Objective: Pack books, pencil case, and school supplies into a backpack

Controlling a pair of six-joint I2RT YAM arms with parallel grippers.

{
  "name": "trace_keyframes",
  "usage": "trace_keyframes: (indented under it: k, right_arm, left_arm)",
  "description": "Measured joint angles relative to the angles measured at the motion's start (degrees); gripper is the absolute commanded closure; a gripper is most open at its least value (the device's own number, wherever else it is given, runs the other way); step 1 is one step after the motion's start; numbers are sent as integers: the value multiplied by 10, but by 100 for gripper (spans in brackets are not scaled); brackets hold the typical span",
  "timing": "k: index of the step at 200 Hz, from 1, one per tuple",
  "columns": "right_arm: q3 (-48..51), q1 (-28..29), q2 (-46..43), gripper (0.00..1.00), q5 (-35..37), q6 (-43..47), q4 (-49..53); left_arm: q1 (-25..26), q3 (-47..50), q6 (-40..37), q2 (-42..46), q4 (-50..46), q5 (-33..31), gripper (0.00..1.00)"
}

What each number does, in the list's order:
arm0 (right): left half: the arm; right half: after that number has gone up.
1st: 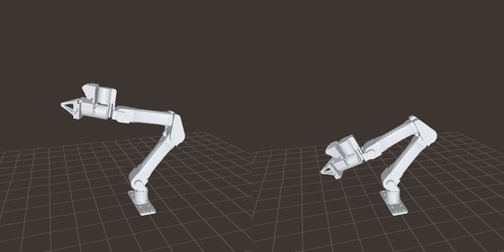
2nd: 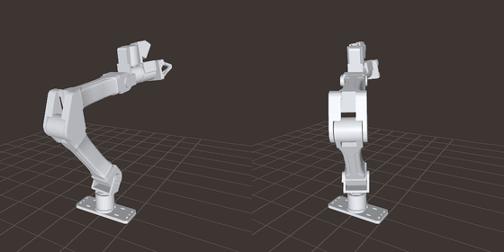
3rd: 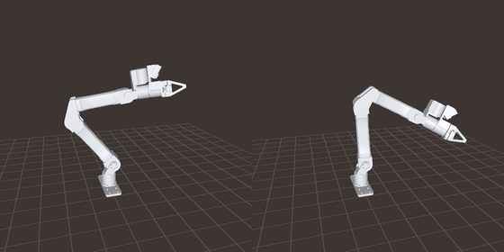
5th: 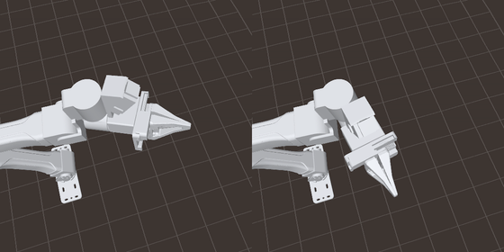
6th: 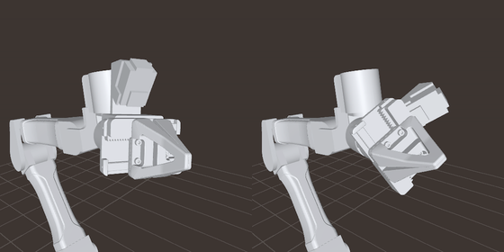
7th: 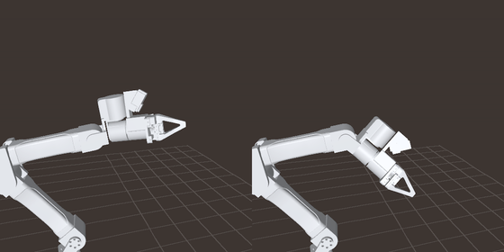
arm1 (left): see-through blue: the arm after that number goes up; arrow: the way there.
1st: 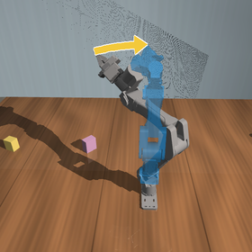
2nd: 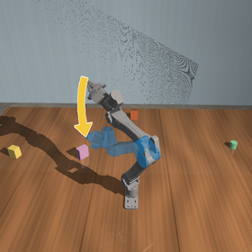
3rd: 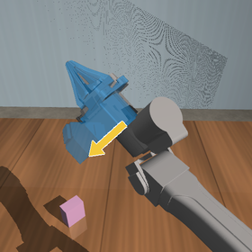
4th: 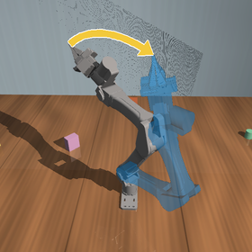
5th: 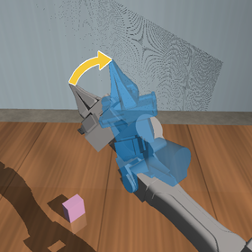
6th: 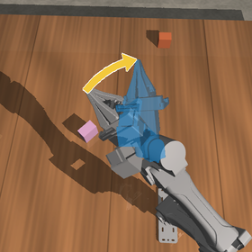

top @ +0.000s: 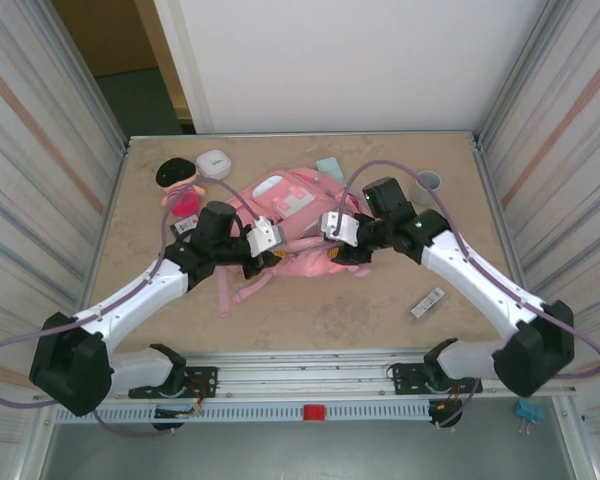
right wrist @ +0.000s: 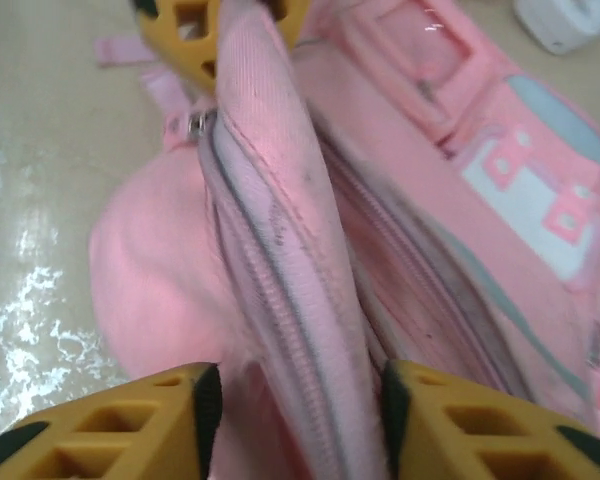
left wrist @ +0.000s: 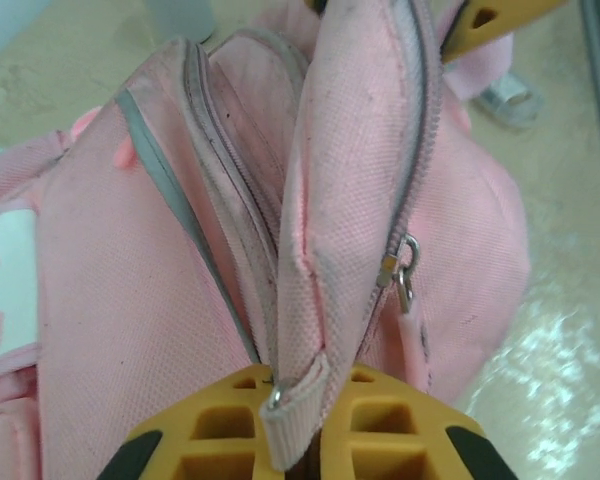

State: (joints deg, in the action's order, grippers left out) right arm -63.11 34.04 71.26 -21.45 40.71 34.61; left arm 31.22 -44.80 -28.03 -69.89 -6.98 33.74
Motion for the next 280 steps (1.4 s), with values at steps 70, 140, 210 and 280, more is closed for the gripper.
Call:
trace_keyframes:
  k: [70, 140, 210, 280]
  right_arm:
    - [-32, 179, -79, 53, 214, -527, 64]
    - [-27, 249, 1, 57, 297, -870, 16]
    - [-7, 248, 49, 63, 357, -943, -25]
    - [-45, 269, 92, 68, 449, -954, 23]
  left_arm:
    - [0, -13, 155, -58, 19, 78, 100]
    - [-1, -55, 212, -101, -2, 129, 100]
    - [-1, -56, 234, -103, -2, 153, 100]
    - [-1, -56, 240, -105, 5, 153, 100]
